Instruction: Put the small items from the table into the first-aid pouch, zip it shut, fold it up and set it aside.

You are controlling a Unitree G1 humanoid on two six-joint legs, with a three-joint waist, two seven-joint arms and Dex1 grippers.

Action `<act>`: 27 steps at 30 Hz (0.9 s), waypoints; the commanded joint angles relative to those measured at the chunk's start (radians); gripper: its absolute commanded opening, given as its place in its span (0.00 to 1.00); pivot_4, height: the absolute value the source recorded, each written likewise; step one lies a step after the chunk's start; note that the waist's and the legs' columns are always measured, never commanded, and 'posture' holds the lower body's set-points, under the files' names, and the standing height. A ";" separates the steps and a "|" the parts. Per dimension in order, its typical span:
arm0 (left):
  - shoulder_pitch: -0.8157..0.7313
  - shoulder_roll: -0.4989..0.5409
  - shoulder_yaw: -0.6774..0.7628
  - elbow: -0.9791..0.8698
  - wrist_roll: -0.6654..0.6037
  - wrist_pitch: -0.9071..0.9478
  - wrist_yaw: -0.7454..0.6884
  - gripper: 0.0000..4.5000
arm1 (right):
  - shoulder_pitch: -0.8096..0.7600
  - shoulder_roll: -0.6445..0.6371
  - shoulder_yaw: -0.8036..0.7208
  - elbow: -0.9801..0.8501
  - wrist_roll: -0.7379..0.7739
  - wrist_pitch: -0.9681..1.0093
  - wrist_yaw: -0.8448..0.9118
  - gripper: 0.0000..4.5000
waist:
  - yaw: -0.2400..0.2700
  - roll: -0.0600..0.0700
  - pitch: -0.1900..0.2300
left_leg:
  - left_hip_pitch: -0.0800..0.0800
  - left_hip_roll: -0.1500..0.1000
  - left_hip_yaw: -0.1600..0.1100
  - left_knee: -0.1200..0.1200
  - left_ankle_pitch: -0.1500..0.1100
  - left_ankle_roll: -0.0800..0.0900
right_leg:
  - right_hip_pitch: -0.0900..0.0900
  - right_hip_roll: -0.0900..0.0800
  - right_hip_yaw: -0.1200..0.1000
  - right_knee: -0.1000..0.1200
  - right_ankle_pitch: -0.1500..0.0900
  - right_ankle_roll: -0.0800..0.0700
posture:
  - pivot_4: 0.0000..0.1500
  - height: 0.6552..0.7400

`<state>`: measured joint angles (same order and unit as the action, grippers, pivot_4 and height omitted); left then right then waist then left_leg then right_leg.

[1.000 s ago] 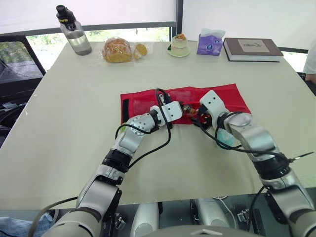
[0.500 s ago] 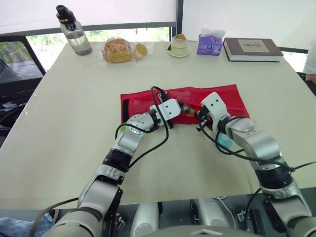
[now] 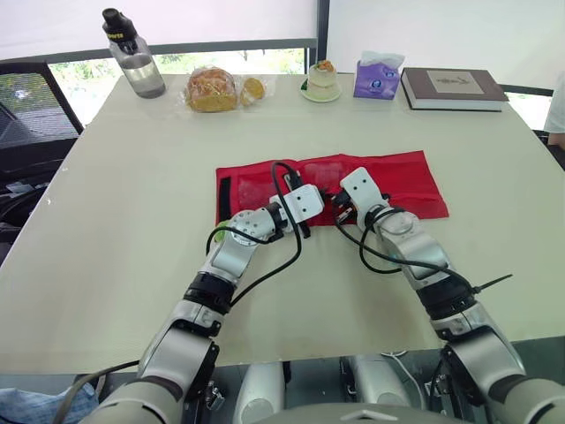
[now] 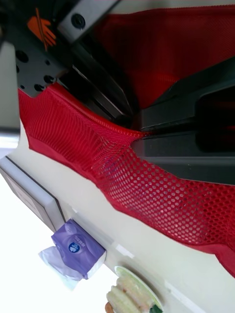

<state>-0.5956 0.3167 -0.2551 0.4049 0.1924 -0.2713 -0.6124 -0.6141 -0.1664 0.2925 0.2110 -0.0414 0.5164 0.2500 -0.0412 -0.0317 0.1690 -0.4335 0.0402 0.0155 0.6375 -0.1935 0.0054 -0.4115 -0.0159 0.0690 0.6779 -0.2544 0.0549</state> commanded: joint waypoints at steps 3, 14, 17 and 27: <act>0.000 -0.006 -0.012 -0.043 -0.014 -0.030 -0.017 0.00 | -0.058 0.031 -0.059 0.080 -0.026 -0.113 -0.060 0.01 | 0.000 0.000 0.000 | 0.000 0.000 0.000 0.000 0.000 0.000 | 0.000 0.000 0.000 0.000 0.000 0.000 | 1.00 1.00; -0.008 0.007 0.006 -0.005 -0.007 -0.028 0.006 0.00 | 0.059 -0.014 -0.064 -0.134 -0.003 -0.039 0.044 0.01 | 0.000 0.000 0.000 | 0.000 0.000 0.000 0.000 0.000 0.000 | 0.000 0.000 0.000 0.000 0.000 0.000 | 1.00 1.00; -0.021 0.007 0.020 0.026 -0.010 -0.022 0.022 0.00 | 0.120 -0.053 -0.079 -0.260 0.051 0.007 0.125 0.01 | 0.001 0.000 0.000 | 0.000 0.000 0.000 0.000 0.000 0.000 | 0.000 0.000 0.000 0.000 0.000 0.000 | 1.00 1.00; -0.029 0.038 0.074 0.107 -0.024 -0.003 0.054 0.00 | 0.360 -0.303 -0.266 -0.632 0.297 0.036 0.401 0.01 | 0.001 0.000 0.000 | 0.000 0.000 -0.001 0.000 0.000 0.000 | 0.000 0.000 0.000 0.000 0.000 0.000 | 1.00 1.00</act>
<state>-0.6236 0.3323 -0.2122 0.5180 0.1826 -0.2679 -0.5777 -0.2707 -0.4483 0.0654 -0.3660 0.2315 0.5628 0.6244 -0.0403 -0.0317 0.1690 -0.4330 0.0404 0.0147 0.6371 -0.1936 0.0054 -0.4113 -0.0154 0.0687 0.6778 -0.2546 0.0549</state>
